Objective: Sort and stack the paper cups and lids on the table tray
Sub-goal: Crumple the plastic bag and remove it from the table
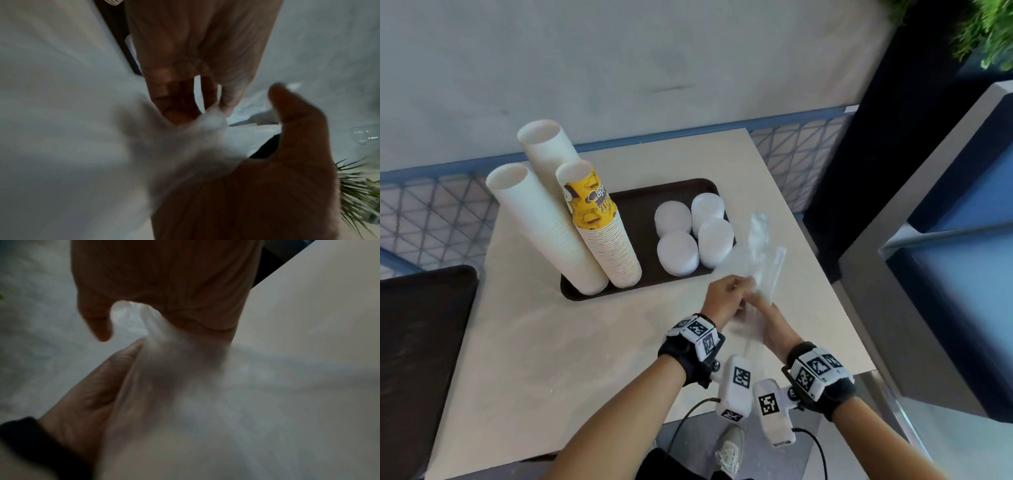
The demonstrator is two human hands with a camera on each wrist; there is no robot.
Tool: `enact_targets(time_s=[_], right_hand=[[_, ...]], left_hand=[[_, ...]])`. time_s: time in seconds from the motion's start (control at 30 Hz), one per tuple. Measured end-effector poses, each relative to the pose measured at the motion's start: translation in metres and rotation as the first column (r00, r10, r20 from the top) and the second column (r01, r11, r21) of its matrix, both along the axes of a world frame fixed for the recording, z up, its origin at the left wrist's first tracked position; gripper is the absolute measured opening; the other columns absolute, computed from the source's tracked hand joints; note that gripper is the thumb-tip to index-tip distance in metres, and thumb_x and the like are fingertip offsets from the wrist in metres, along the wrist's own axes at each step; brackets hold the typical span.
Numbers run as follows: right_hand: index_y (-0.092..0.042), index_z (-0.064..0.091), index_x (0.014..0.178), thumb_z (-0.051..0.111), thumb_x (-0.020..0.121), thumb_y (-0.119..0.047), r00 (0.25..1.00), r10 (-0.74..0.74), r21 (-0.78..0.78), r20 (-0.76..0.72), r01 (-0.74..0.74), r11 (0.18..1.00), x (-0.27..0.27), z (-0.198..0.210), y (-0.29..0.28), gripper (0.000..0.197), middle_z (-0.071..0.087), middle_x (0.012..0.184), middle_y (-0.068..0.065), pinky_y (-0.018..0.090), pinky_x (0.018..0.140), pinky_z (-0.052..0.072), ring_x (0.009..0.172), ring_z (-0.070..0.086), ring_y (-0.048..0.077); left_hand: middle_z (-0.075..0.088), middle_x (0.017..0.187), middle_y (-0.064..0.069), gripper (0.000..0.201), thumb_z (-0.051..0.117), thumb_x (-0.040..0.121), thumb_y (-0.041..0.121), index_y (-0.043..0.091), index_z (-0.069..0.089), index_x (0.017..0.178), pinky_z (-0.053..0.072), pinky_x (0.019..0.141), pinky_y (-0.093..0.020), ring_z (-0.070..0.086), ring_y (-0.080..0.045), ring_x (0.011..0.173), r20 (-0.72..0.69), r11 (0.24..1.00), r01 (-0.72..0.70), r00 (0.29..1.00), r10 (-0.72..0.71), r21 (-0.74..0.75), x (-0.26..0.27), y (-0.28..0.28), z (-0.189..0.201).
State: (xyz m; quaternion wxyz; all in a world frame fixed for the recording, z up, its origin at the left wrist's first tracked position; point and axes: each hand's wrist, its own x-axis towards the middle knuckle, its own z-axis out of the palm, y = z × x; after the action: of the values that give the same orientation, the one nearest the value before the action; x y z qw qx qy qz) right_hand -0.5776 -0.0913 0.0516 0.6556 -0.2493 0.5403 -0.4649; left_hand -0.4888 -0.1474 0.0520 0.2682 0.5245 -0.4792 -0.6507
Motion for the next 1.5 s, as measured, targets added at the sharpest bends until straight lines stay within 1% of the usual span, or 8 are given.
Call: enact_targets(time_s=[0.23,0.4,0.57,0.83,1.03,1.23,1.37,1.5], right_hand=[[-0.004,0.052,0.123,0.050,0.090,0.002,0.991,-0.127,0.054,-0.038,0.129,0.990,-0.013,-0.021,0.003,0.033,0.064,0.107,0.020,0.037,0.076,0.057,0.085,0.067,0.030],[-0.011,0.048,0.122,0.031,0.094,0.005,0.993,-0.117,0.070,0.007,0.116,0.991,-0.017,-0.026,0.005,0.036,0.063,0.105,0.016,0.029,0.065,0.059,0.075,0.072,0.021],[-0.015,0.050,0.119,0.027,0.093,0.003,0.989,-0.136,0.137,0.051,0.128,0.982,-0.012,-0.038,0.017,0.039,0.074,0.088,0.010,0.032,0.060,0.059,0.076,0.072,0.027],[-0.026,0.075,0.088,0.045,0.065,-0.002,0.982,-0.146,0.155,0.120,0.127,0.980,0.023,-0.043,0.022,0.045,0.074,0.089,0.014,0.034,0.056,0.058,0.078,0.072,0.031],[-0.029,0.077,0.081,0.030,0.074,0.006,0.973,-0.139,0.128,0.184,0.116,0.985,0.059,-0.037,0.020,0.059,0.074,0.086,0.013,0.033,0.056,0.058,0.077,0.072,0.029],[-0.029,0.077,0.082,0.076,0.033,-0.022,0.974,-0.172,0.193,0.147,0.142,0.971,0.084,-0.064,0.034,0.049,0.074,0.086,0.014,0.036,0.053,0.057,0.073,0.072,0.030],[-0.025,0.060,0.107,0.036,0.092,-0.009,0.972,-0.214,0.287,0.101,0.177,0.941,0.103,-0.078,0.039,0.033,0.075,0.081,0.010,0.037,0.056,0.059,0.070,0.072,0.029],[-0.020,0.044,0.127,0.022,0.094,-0.001,0.975,-0.191,0.305,0.117,0.148,0.941,0.124,-0.078,0.037,0.044,0.075,0.083,0.007,0.037,0.059,0.060,0.073,0.072,0.028]], left_hand=[[0.068,0.097,-0.001,0.034,0.029,0.100,0.037,0.020,0.057,0.112,0.049,0.086,-0.030,0.064,-0.013,0.089,-0.226,0.963,0.120,0.972,-0.065,0.240,0.027,0.003,0.002],[0.067,0.111,-0.009,0.027,0.047,0.093,0.023,0.015,0.057,0.116,0.047,0.080,-0.025,0.061,-0.014,0.087,0.116,0.987,0.153,0.982,-0.147,-0.046,0.084,0.013,-0.014],[0.046,0.133,-0.003,0.040,0.048,0.090,0.015,0.018,0.047,0.130,0.042,0.097,-0.034,0.046,-0.021,0.119,0.786,0.855,0.514,0.556,-0.270,-0.070,0.198,0.027,-0.049],[0.023,0.145,-0.009,0.063,0.056,0.085,0.032,0.020,0.029,0.140,0.039,0.096,-0.039,0.029,-0.027,0.131,0.931,0.801,0.588,0.220,-0.292,0.113,0.315,0.050,-0.072],[0.038,0.128,-0.008,0.027,0.044,0.093,0.019,0.009,0.048,0.118,0.047,0.079,-0.035,0.041,-0.026,0.116,0.930,0.784,0.620,0.296,-0.219,-0.012,0.332,0.052,-0.086],[0.060,0.094,-0.005,0.007,0.057,0.087,0.018,0.016,0.053,0.081,0.040,0.072,-0.025,0.055,-0.020,0.079,0.660,0.941,0.291,0.744,-0.109,-0.172,0.330,0.031,-0.081],[0.062,0.085,0.000,0.010,0.058,0.088,0.016,0.014,0.055,0.078,0.042,0.072,-0.022,0.056,-0.014,0.075,0.488,0.963,0.096,0.872,0.040,-0.251,0.331,0.014,-0.065],[0.060,0.081,0.004,0.022,0.057,0.089,0.015,0.024,0.051,0.070,0.048,0.073,-0.029,0.056,-0.012,0.065,0.365,0.957,0.031,0.928,0.080,-0.288,0.334,0.000,-0.048]])
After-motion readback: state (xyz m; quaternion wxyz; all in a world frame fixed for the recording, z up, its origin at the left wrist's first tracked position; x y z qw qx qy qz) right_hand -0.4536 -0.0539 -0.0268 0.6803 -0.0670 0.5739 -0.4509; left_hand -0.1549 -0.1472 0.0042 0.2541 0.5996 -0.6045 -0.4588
